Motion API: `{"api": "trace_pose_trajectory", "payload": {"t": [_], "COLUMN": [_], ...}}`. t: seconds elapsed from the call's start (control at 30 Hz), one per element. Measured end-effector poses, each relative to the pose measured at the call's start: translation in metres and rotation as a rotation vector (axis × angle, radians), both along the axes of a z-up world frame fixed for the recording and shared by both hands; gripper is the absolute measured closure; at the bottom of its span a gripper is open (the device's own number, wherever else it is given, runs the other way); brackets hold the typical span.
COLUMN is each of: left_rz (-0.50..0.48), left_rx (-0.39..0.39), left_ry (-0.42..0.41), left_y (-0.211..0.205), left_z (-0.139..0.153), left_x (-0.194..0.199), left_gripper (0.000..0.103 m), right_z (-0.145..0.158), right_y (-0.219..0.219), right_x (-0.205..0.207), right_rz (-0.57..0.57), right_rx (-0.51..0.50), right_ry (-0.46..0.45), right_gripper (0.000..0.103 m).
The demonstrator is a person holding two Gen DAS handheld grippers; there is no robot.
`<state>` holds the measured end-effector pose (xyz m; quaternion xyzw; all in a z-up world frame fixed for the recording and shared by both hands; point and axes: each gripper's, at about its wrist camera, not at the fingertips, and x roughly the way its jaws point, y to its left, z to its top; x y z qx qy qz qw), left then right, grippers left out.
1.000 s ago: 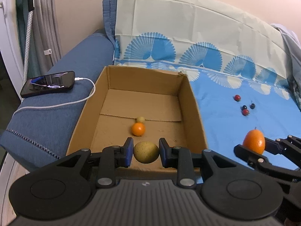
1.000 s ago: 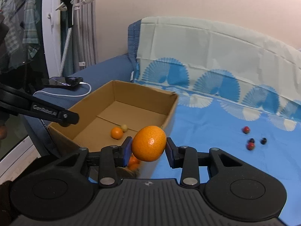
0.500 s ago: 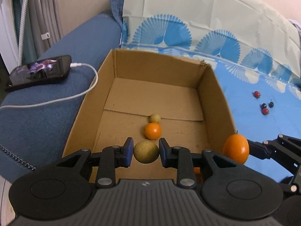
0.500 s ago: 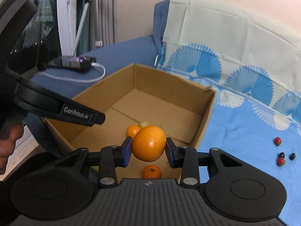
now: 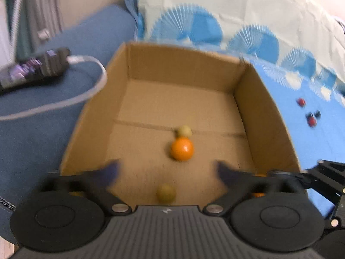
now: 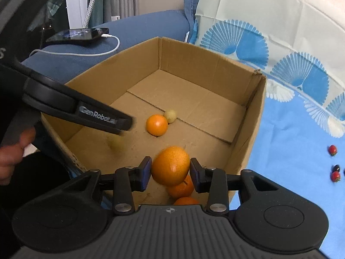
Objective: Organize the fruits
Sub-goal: 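Open both tools to drop the fruits into the box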
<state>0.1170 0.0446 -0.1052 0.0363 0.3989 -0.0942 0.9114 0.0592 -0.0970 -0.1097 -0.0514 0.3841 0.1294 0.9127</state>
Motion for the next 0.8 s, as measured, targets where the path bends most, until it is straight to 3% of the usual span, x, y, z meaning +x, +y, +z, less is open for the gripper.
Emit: {"api": "trace_pose_trajectory", "payload": {"t": [0.07,0.2,0.5,0.8], "left_rz": [-0.009,-0.014,0.058,0.065], "left_rx": [0.012,0.038,0.012,0.035], "left_ry": [-0.024,0.004,0.049,0.001], "left_y": [-0.002,-0.006,0.004,-0.006], "left_z": [0.003,0.007,0.023,0.048], "left_x": [-0.004,-0.011,-0.055,-0.108], "left_gripper": [0.0,0.0,0.0,0.0], "right_z": [0.005,0.015,0.035,0.067], "right_y": [-0.001,-0.003,-0.011,-0.026], "right_x": [-0.003,-0.014,-0.061,-0.109], "right_rz": [-0.023,-0.026,-0.072,-0.143], "right_rx": [-0.016,-0.025,-0.004,0.031], "right_ry": [-0.02,-0.038,-0.041,-0.16], "right_gripper": [0.02,0.014,0.01,0.007]}}
